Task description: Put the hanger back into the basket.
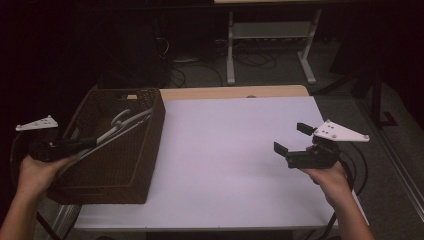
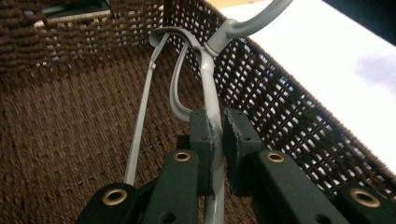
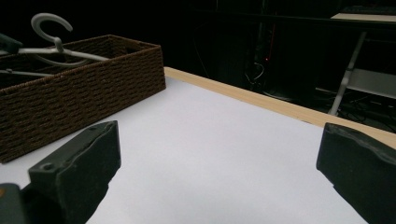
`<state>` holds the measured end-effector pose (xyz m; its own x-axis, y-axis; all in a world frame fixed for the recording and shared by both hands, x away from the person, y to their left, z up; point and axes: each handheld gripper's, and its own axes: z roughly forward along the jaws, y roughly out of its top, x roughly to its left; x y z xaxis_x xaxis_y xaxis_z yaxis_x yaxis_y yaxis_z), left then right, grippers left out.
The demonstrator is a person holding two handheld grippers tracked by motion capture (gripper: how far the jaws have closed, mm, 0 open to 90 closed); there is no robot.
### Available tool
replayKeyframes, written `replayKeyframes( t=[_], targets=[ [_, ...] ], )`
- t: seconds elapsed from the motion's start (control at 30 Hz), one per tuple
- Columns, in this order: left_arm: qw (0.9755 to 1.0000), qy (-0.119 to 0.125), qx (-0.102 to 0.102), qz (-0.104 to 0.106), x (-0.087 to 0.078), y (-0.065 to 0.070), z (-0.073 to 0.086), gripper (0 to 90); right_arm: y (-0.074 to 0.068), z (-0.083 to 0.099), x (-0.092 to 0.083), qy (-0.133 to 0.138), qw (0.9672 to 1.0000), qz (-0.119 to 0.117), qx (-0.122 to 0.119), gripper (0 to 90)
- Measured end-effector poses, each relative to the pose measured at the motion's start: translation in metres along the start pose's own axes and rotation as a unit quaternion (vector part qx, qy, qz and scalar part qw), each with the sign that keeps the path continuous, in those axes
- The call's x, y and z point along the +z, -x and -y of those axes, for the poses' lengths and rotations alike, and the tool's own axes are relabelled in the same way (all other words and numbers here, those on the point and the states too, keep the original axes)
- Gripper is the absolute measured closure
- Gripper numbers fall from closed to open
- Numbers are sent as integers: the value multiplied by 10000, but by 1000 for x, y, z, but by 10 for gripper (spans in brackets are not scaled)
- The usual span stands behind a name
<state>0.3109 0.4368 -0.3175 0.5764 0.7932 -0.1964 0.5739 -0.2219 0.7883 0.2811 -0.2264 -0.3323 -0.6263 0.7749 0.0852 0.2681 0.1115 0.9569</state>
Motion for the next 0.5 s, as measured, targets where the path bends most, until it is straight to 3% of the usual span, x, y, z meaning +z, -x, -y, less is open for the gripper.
replayKeyframes(
  t=[0.23,0.3,0.33,0.43,0.5],
  targets=[
    [9998,172,71,-38,1,-1,-1,677,-1,-1,1,10,10000,-12,-41,0],
    [9997,233,87,3,2,2,-3,598,-1,-2,1,22,10000,-25,-25,0],
    [9996,271,100,20,2,4,-4,598,-1,-2,1,22,10000,-25,-25,0],
    [9988,434,208,40,3,13,-10,487,-1,-2,1,42,10000,-46,-1,0],
    [9973,661,262,185,5,24,-17,443,1,-2,2,38,10000,-64,-17,0]
  ],
)
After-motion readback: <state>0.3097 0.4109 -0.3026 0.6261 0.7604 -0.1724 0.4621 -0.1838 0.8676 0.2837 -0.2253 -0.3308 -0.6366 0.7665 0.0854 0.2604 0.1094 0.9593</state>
